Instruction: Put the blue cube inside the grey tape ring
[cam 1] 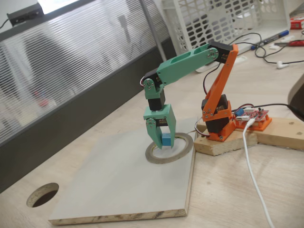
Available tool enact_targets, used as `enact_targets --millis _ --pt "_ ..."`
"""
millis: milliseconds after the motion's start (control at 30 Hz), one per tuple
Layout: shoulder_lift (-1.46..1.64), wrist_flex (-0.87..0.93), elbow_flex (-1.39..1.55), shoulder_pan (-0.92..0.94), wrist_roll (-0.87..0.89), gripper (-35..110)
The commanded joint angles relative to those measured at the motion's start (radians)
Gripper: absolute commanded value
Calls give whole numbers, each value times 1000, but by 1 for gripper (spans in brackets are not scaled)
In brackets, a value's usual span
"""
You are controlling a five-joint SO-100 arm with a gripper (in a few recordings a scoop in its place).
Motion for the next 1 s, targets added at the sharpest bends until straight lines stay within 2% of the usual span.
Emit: enact_targets --millis 0,100,367,600,700,967 --pt "21 11 8 14 17 7" --pt "20 12 8 14 18 13" --pt "20 86 6 14 18 44" --pt "20 97 3 12 18 65" --pt "20 97 6 12 18 69" --pt "20 97 -5 12 18 70"
